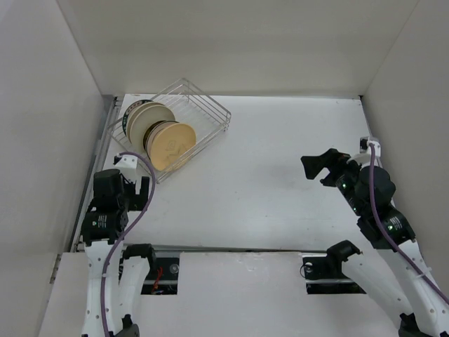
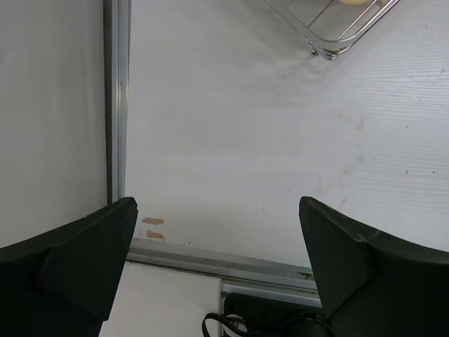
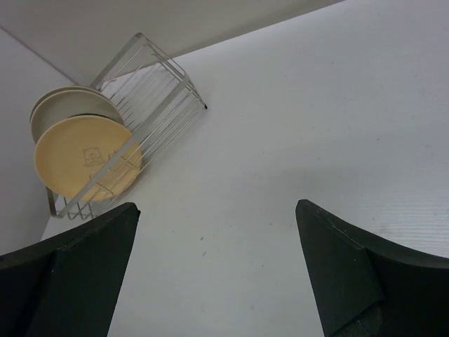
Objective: Unload the plates from the dish rack
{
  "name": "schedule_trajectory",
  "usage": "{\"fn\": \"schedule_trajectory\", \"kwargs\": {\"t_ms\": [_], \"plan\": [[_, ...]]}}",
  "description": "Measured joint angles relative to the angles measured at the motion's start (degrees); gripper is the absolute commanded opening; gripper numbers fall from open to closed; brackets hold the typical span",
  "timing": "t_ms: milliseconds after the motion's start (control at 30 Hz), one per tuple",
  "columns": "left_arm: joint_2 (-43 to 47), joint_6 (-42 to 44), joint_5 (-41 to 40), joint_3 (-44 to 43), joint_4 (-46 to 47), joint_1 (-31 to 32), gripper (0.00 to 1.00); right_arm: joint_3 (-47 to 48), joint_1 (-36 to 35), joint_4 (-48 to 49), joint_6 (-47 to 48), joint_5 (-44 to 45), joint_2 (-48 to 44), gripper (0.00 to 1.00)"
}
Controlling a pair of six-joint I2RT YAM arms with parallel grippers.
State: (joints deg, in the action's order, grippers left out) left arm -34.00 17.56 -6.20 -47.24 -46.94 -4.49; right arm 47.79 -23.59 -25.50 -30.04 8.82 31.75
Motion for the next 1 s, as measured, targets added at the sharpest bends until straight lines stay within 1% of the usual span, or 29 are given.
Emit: {"fn": "schedule_trajectory", "kwargs": {"t_ms": [67,167,300,400,500,533,567,600,667,733,767,833,933,967,1000], "plan": [[0.0,0.1,-0.1,0.0,0.0,0.0,1.0,0.1,0.0,0.2,0.0,0.3,0.3,1.0],[-0.4,3.5,1.1,-0.9,-0.5,0.0,1.0,0.4,0.0,0.2,0.0,1.0,1.0,1.0],[-4.0,7.1,3.4,-5.5,-2.2,0.0,1.0,2.0,0.0,0.2,0.0,1.8,3.1,1.0],[-12.1,8.0,5.6,-14.0,-3.0,0.0,1.0,4.3,0.0,0.3,0.0,1.9,5.7,1.0],[-24.3,8.0,7.9,-27.0,-4.0,0.0,1.0,6.4,0.0,1.5,0.2,1.7,8.6,1.0],[-28.3,8.0,8.6,-31.6,-4.3,0.0,0.99,6.9,0.0,2.1,0.3,1.4,9.6,1.0],[-32.3,7.9,9.4,-36.1,-4.5,0.0,0.97,7.3,0.0,2.8,0.4,1.2,10.5,1.0],[-36.1,7.8,10.1,-39.5,-4.0,0.0,0.91,7.8,0.0,3.4,0.5,0.8,11.5,1.0],[-42.8,7.6,10.9,-45.1,-3.3,0.4,0.84,8.6,0.0,4.4,0.7,0.1,13.7,1.0],[-47.0,7.7,11.0,-47.0,-2.5,1.2,0.78,8.9,0.0,5.2,0.9,-0.5,15.5,1.0],[-48.4,7.8,11.1,-47.1,-2.3,1.7,0.7,8.9,0.0,5.4,0.9,-0.7,16.2,1.0],[-50.1,8.0,11.3,-47.1,-2.2,2.7,0.66,9.1,0.0,5.6,0.9,-1.3,17.2,1.0],[-50.6,8.0,12.6,-47.1,-1.0,3.7,0.65,9.3,0.0,6.2,1.0,-1.9,18.1,1.0],[-50.5,7.9,13.3,-47.3,-0.4,4.1,0.7,9.4,0.0,6.3,1.1,-2.0,18.3,1.0],[-50.6,7.8,13.7,-47.5,-0.1,4.2,0.7,9.5,0.0,6.4,1.1,-2.1,18.5,1.0]]}}
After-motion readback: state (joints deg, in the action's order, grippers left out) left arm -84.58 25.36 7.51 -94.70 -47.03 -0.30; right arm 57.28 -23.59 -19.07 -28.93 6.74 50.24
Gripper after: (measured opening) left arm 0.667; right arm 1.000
